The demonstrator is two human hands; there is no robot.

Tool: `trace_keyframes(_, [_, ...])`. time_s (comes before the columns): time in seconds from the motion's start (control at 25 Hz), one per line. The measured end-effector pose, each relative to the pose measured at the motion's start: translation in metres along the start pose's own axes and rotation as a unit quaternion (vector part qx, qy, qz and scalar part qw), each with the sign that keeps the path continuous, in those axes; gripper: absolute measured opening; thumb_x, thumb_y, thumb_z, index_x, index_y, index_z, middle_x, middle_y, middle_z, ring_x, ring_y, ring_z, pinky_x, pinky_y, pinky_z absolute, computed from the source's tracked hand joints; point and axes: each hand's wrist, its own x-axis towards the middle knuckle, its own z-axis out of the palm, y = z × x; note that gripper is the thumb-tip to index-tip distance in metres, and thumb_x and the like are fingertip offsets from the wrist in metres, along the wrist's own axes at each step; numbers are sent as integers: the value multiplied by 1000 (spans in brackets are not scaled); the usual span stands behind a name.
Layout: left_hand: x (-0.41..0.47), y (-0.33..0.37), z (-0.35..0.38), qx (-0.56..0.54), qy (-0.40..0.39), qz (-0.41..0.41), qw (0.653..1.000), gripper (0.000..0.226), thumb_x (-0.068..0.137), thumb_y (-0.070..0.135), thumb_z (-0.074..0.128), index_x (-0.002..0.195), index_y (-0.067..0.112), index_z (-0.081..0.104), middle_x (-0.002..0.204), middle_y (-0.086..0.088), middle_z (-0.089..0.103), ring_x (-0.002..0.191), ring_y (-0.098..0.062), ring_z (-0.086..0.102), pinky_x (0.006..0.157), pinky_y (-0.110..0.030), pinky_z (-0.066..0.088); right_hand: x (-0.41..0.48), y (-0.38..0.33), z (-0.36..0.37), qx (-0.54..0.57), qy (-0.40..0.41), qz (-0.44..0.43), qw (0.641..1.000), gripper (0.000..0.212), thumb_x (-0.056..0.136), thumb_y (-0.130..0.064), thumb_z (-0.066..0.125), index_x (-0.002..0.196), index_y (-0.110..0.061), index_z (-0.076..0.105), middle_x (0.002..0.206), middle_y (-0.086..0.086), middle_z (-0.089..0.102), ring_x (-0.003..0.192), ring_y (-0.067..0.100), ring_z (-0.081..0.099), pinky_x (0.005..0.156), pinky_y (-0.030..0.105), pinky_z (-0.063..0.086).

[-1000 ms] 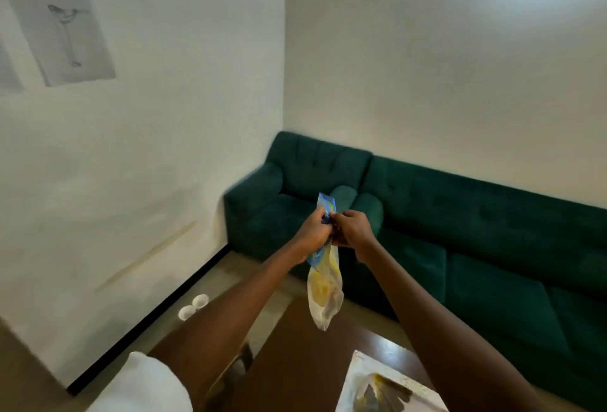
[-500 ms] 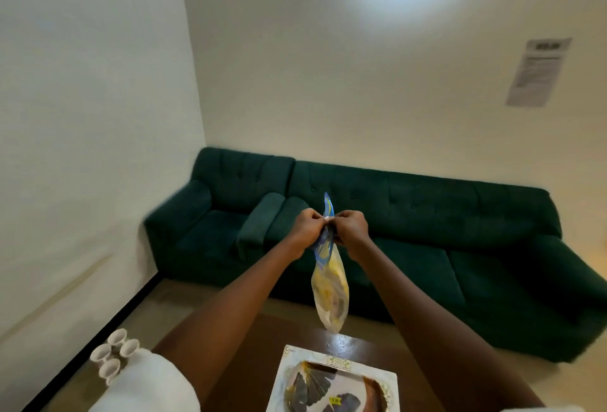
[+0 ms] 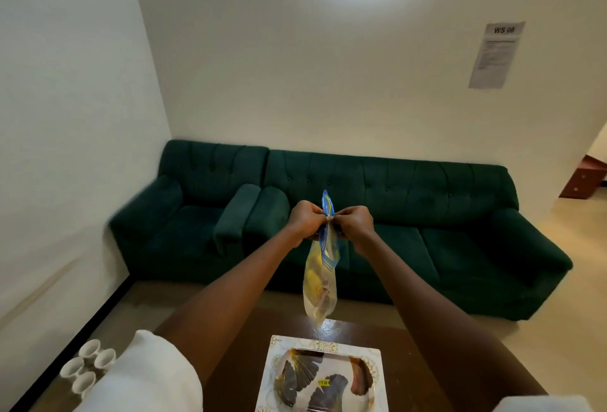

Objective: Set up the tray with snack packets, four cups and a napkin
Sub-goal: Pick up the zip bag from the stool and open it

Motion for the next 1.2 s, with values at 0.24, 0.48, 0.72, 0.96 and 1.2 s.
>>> trace_keyframes(0.24, [3,-45,-31,48,36,-3,998,19,94,0,60,95,-15,72,80,-22,67,66,-25,65,58,-36,62,1,32,2,-57,56,-19,997,9,87,-2,68,85,-3,76,83,15,74,72,23,71,63,36,64])
trace_keyframes(0.48, [-6,-95,-45,143,69,-42,986,20,102,9,55,103,2,74,91,-18,76,76,-32,77,72,-46,66,-2,73,-24,-159,94,-13,983,12,87,-6,69,93,-3,79,89,16,77,85,33,75,79,53,63])
trace_keyframes(0.72, [-3,-95,-33,161,67,-37,984,18,103,12,58,106,2,73,93,-19,76,77,-31,78,73,-45,66,-12,89,-37,-168,100,3,981,11,88,-3,69,95,-2,79,89,15,76,81,32,76,79,51,64])
trace_keyframes(0.96, [1,-79,-18,175,78,-12,981,18,100,10,61,93,0,75,80,-17,76,69,-29,78,68,-45,66,-18,88,-48,-158,101,-7,982,9,81,-4,72,87,-4,79,82,14,76,82,32,76,77,51,64])
trace_keyframes(1.2, [2,-58,-7,178,53,15,983,17,95,10,64,85,1,75,77,-14,77,66,-29,77,67,-46,66,-23,80,-55,-212,144,-92,962,19,82,-25,74,66,-18,69,63,-5,67,62,15,66,62,36,56])
